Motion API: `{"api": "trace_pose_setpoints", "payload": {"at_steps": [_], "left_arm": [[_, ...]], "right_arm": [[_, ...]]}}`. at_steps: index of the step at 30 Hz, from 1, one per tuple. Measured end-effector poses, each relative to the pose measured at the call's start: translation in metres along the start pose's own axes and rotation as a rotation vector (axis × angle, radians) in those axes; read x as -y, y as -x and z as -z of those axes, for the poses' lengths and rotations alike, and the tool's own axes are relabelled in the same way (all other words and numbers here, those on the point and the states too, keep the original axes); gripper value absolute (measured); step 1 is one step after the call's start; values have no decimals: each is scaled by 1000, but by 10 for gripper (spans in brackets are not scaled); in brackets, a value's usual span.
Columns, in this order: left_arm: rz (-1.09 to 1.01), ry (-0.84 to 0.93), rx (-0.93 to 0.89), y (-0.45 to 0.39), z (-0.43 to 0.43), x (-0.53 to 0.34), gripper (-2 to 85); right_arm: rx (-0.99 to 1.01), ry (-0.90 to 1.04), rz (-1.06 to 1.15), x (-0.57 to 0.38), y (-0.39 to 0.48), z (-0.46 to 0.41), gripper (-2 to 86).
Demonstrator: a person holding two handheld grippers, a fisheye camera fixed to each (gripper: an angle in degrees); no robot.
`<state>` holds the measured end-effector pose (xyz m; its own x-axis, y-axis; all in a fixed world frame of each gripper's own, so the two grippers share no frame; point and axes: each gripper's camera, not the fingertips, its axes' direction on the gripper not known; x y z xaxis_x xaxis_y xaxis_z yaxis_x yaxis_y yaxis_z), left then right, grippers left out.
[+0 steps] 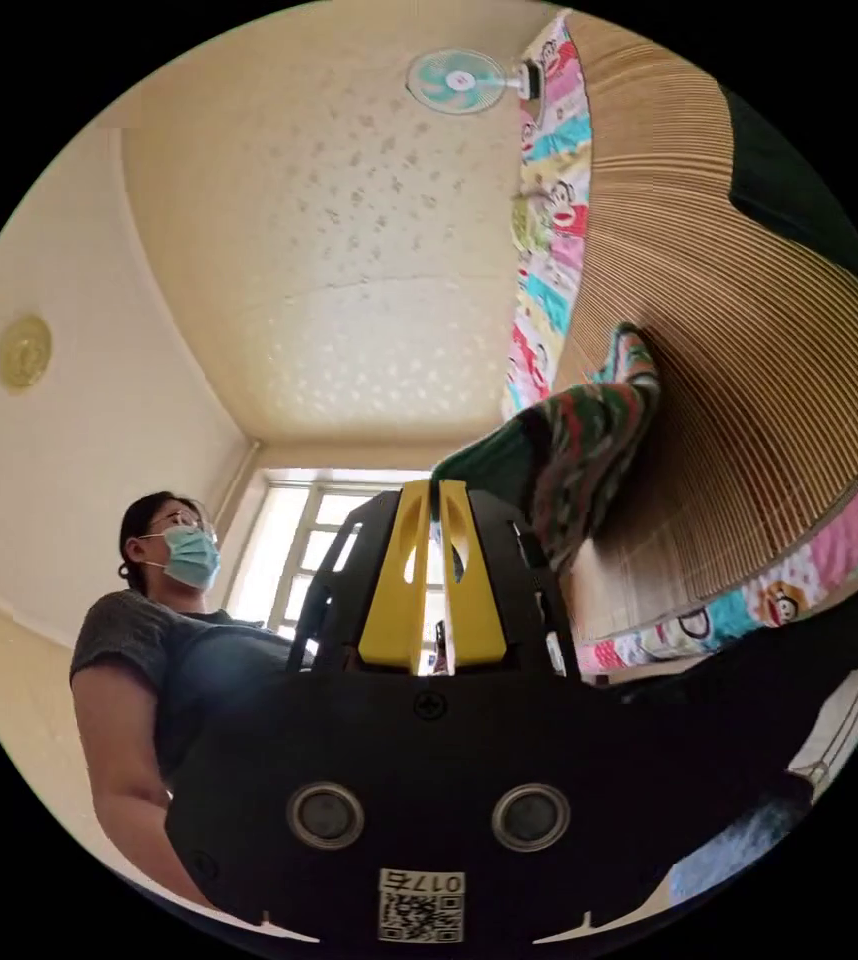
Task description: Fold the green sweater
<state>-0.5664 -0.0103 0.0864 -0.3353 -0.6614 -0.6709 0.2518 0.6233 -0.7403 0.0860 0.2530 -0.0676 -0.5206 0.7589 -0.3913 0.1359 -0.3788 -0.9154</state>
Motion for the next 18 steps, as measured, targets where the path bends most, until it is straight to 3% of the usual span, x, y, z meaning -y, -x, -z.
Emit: {"api": "trace_pose_setpoints", "payload": {"at_steps": [3,7,10,13,18], "left_arm": [[94,-119,-105,16,5,0,39],[443,-397,-21,91,11,10,39],[626,-588,-121,136,2,43,39],[534,-636,-102,138,1,123,40],[516,-612,135,144,6,249,40]], "right_arm": [[105,-98,-17,-9,4,13,20],[-34,-234,-300,8,-63,24,18],[-76,-321,-486,43,-110,10,16],[-83,-282,-443,107,-122,-30,15],[-347,-210,-358,201,-119,-98,14]]}}
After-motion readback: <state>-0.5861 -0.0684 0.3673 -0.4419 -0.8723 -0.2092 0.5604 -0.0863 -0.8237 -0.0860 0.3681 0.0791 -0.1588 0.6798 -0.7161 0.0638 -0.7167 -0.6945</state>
